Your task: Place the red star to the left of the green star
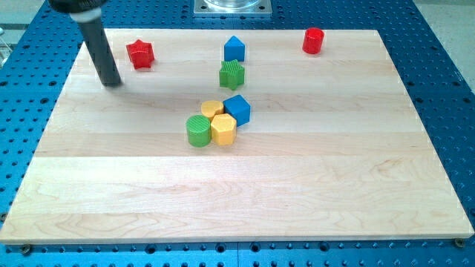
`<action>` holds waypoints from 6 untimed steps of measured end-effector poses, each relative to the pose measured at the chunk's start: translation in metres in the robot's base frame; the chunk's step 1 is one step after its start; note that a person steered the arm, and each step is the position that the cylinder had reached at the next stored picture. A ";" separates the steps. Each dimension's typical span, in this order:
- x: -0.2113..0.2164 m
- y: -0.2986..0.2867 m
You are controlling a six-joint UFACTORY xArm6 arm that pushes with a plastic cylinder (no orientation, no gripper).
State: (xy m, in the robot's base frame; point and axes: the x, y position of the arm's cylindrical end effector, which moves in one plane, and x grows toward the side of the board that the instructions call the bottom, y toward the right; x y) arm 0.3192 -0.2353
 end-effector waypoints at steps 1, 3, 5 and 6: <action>-0.053 -0.008; -0.064 0.060; -0.023 0.078; 0.002 0.095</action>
